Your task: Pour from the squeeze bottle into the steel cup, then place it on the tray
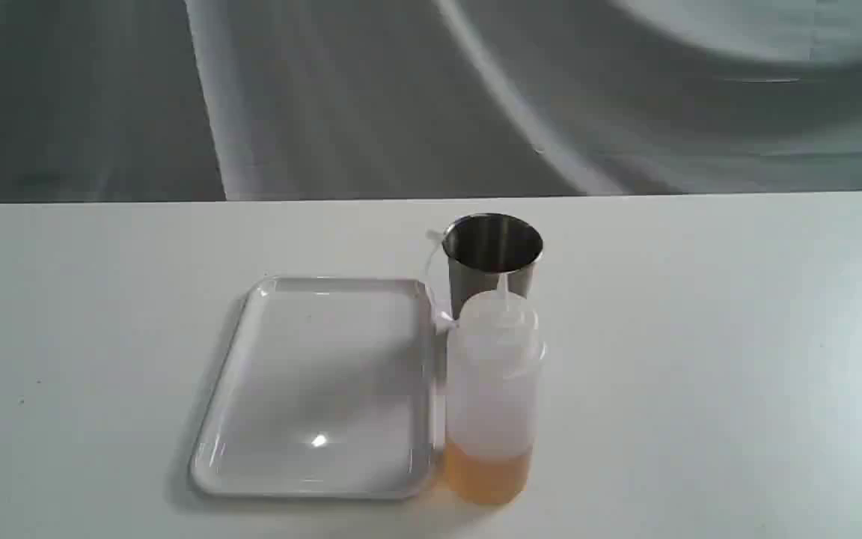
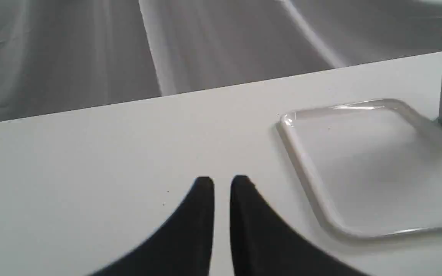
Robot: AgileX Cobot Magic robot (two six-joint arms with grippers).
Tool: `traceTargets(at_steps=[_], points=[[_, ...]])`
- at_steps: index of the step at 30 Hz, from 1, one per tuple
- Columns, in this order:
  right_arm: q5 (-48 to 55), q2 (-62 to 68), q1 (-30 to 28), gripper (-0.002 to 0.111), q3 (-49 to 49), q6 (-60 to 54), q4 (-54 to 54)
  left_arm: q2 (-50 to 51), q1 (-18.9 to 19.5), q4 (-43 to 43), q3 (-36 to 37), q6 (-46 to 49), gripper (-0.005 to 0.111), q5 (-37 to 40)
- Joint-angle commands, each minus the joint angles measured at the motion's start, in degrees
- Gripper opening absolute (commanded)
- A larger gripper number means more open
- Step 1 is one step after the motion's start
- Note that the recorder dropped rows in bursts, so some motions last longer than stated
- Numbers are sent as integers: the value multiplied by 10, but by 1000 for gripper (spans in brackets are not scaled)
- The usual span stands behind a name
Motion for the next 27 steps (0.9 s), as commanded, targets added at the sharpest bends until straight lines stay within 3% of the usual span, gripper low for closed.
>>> traceTargets(at_steps=[1,6,12,17,27], points=[[-9,-3,1,0,2,-1,-8,-3,-3,0,3,-1,8,-4],[-9,-3,1,0,2,-1,0,-3,-3,0,3,-1,8,-4],[-45,-3,1,0,2,-1,88,-3,-3,0,3,-1,8,-4],[-107,-3,1,0,2,-1,265,-3,-3,0,3,-1,8,-4],[-77,-3,1,0,-19,-46,270,-3,-3,0,3,-1,8,-4]])
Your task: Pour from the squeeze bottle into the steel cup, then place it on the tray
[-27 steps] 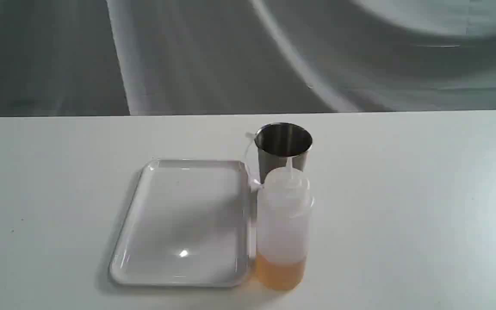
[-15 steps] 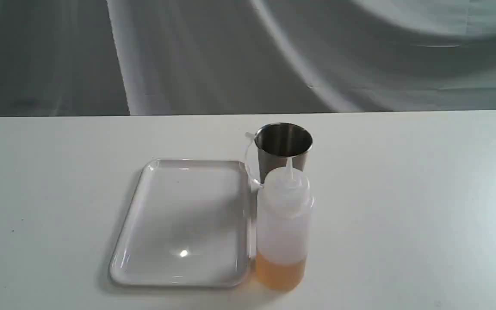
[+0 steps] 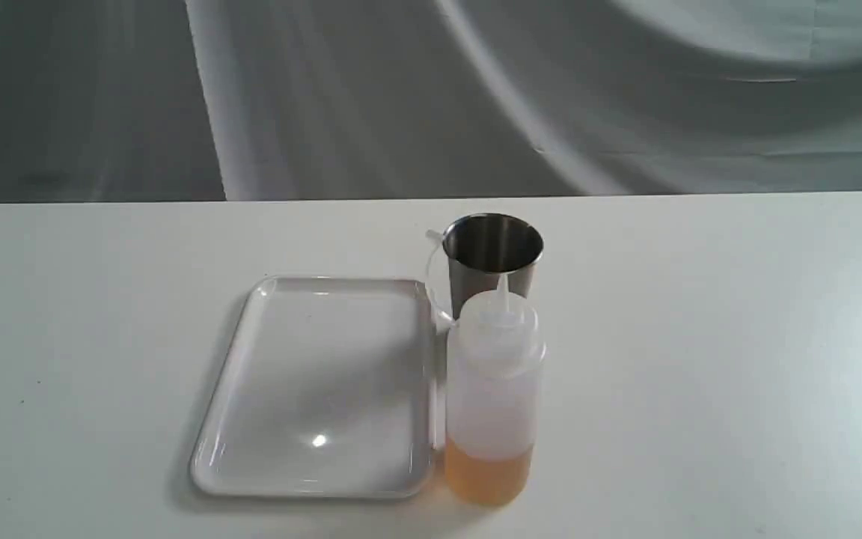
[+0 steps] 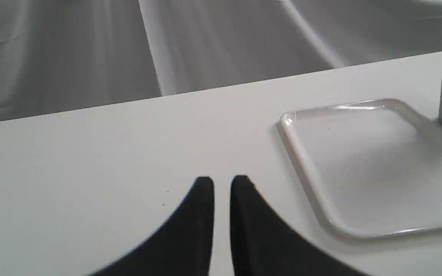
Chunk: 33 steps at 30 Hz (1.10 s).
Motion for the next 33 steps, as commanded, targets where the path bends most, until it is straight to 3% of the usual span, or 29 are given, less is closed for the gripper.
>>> traceTargets(at_steps=[1,13,20,33], points=[[12,-3,1,0,-21,-22,12,-3,-3,0,3,-1,8,-4],[56,-3,1,0,-174,-73,24,-3,-3,0,3,-1,8,-4],[99,81,1,0,-254,-128,67,-3,-3,0,3,-1,8,-4],[239,281,1,0,-336,-506,396,-3,-3,0,3,-1,8,-4]])
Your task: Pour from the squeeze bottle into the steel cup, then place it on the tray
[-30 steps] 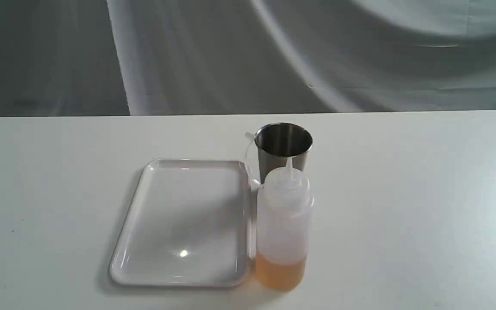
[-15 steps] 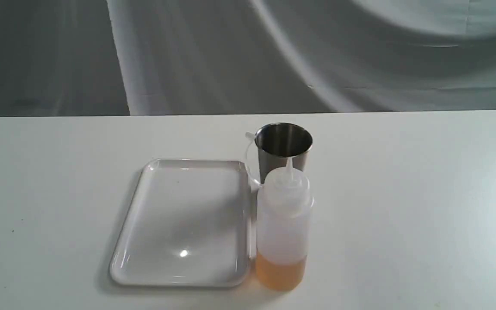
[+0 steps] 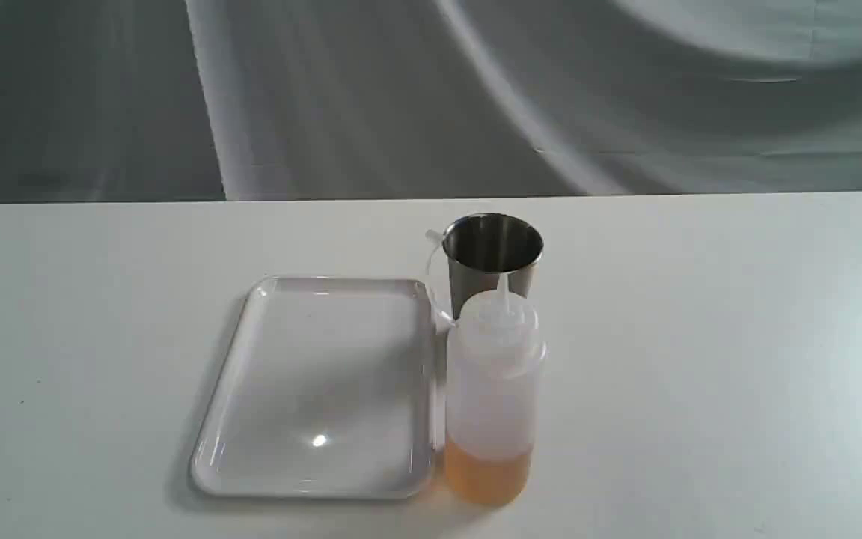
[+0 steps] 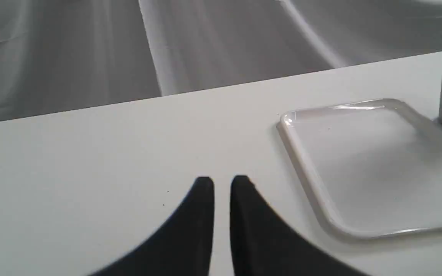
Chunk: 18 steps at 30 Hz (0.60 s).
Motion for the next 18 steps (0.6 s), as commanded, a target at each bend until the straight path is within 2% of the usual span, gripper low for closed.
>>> traceTargets(at_steps=[1,7,18], points=[[41,39,1,0,-5,-124,108,-3,-3,0,3,-1,8,-4],[81,102,1,0,-5,-203,205,-3,-3,0,3,-1,8,-4],[87,207,1,0,-5,-228,233,-3,-3,0,3,-1,8,-4]])
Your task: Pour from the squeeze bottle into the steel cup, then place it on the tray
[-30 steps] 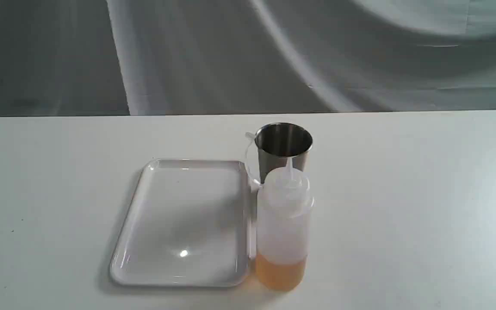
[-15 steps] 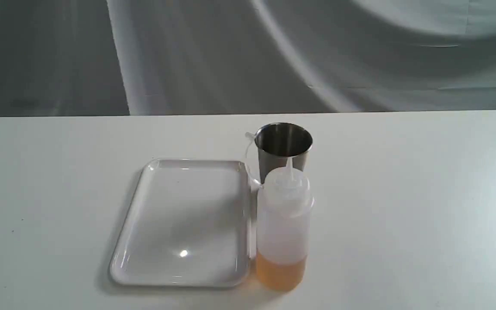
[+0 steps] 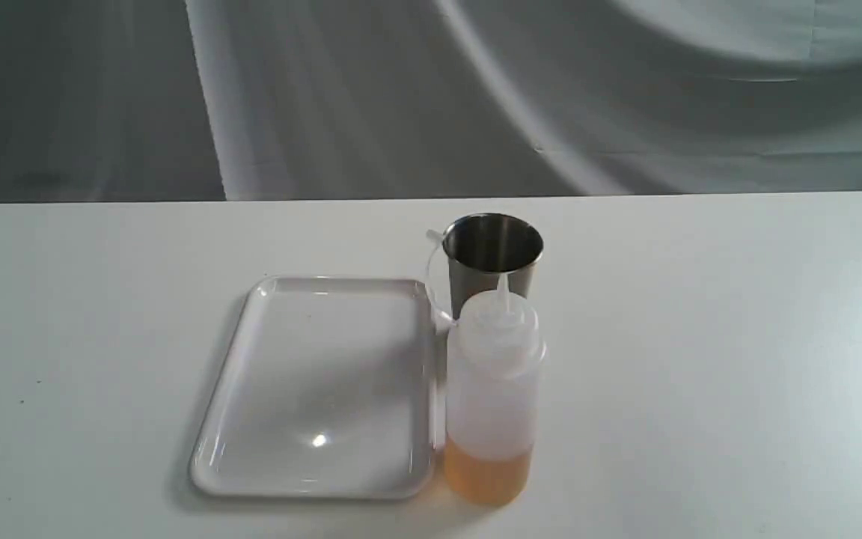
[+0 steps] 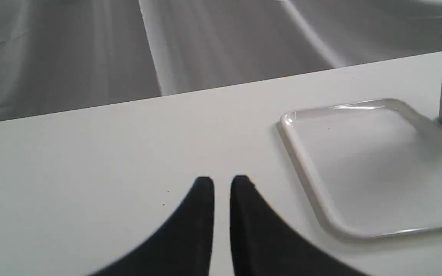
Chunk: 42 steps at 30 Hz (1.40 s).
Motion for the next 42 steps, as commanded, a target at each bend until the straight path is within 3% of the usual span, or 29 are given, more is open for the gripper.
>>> traceTargets(at_steps=[1,8,13,15,21,26,33,42], points=[[6,23,1,0,-4,-7,7,-3,-3,0,3,-1,8,-4],[-154,-3,19,0,-4,12,-60,-3,-3,0,3,-1,8,-4],[-267,-44,89,0,-4,109,-277,-3,-3,0,3,-1,8,-4],[-311,-52,122,0,-4,188,-359,-3,-3,0,3,-1,8,-4],[-396,-36,217,0,-4,580,-633,-3,-3,0,3,-1,8,-4],[-402,4,289,0,-4,674,-851,-3,-3,0,3,-1,8,-4],[-417,59,321,0,9,669,-872,-3,-3,0,3,-1,8,-4],[-569,91,321,0,120,682,-872,-3,-3,0,3,-1,8,-4]])
